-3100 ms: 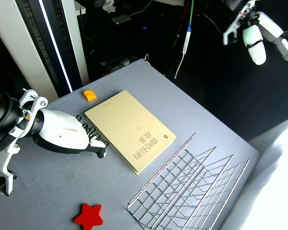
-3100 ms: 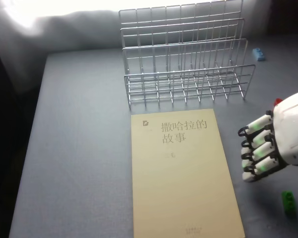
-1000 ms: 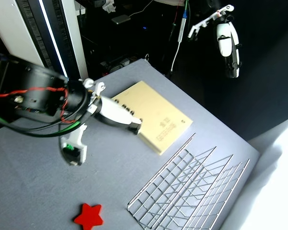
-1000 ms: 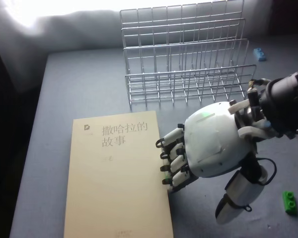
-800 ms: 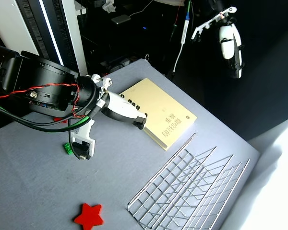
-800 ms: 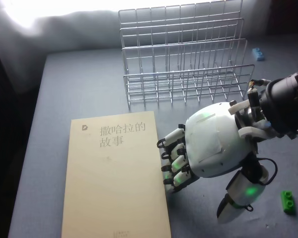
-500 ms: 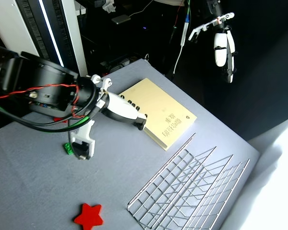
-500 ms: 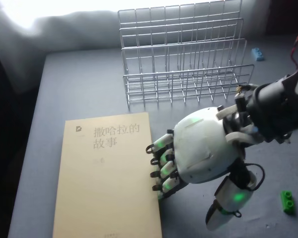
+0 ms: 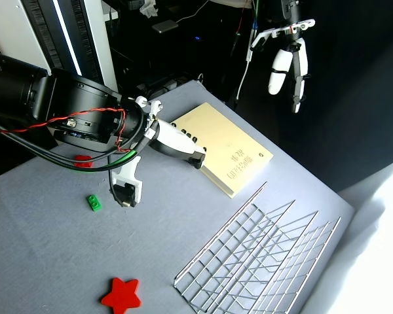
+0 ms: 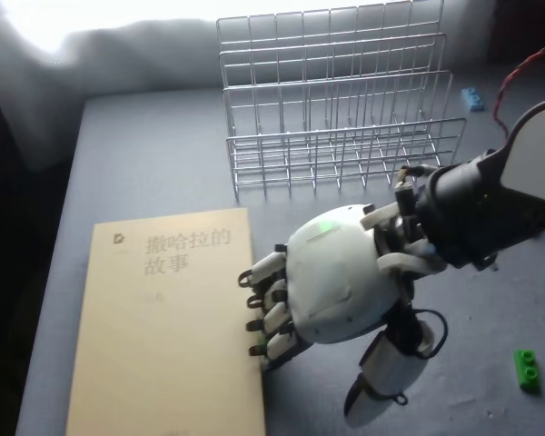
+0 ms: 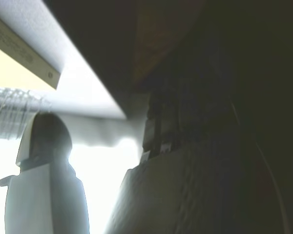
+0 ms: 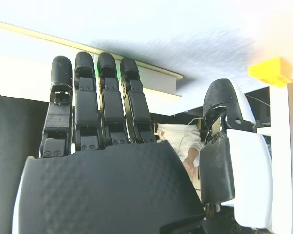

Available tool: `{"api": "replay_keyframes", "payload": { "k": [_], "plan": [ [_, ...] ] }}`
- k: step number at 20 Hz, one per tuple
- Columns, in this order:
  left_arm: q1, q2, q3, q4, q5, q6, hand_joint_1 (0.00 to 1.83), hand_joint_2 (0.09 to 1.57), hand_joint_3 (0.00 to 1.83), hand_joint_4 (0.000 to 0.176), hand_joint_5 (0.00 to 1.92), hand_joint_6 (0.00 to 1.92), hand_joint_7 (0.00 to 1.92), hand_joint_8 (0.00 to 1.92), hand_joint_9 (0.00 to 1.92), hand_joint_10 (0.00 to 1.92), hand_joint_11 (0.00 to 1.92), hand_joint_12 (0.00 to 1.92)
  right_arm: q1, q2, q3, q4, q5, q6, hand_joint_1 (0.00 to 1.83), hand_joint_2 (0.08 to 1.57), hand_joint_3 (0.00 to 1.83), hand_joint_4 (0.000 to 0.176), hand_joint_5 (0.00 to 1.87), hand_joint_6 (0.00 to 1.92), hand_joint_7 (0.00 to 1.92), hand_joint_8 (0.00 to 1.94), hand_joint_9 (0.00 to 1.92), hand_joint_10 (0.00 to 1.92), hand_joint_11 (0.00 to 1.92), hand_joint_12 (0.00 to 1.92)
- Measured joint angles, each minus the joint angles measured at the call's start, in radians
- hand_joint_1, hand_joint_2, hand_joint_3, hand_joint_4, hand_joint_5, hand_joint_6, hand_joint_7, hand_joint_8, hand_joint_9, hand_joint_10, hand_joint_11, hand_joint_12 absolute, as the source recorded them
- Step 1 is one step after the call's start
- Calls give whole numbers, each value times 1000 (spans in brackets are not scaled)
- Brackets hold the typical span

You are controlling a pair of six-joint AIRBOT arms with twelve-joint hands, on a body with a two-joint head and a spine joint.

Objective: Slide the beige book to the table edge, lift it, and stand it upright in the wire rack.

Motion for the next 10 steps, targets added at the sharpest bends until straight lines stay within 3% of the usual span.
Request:
{"api": "replay_keyframes", "payload": {
  "k": [1, 3, 5, 10],
  "plan": [
    [-8, 0, 4, -12, -12, -151, 964, 1040, 0, 0, 72, 1, 12, 2, 12, 1, 0, 108, 0, -13, 3, 0, -5, 0, 190, 1128, 0, 0, 333, 6, 332, 3, 324, 2, 0, 901],
    [-11, 0, -1, -13, -47, -227, 954, 1043, 0, 0, 41, 4, 2, 0, 2, 0, 0, 32, 2, -18, 6, 0, -5, 0, 179, 1132, 1, 0, 320, 2, 325, 1, 317, 1, 0, 878],
    [-18, 0, -12, -11, -106, -364, 956, 1025, 0, 0, 49, 9, 0, 0, 0, 0, 0, 3, 6, -32, 18, -3, -8, -2, 165, 1136, 2, 0, 322, 3, 332, 4, 325, 5, 0, 899],
    [-16, 4, -18, -11, -29, -446, 784, 1047, 2, 0, 40, 7, 0, 0, 0, 0, 0, 0, 19, -61, 32, -4, -16, -6, 188, 1132, 0, 0, 327, 1, 340, 2, 331, 3, 0, 900]
  ]
}}
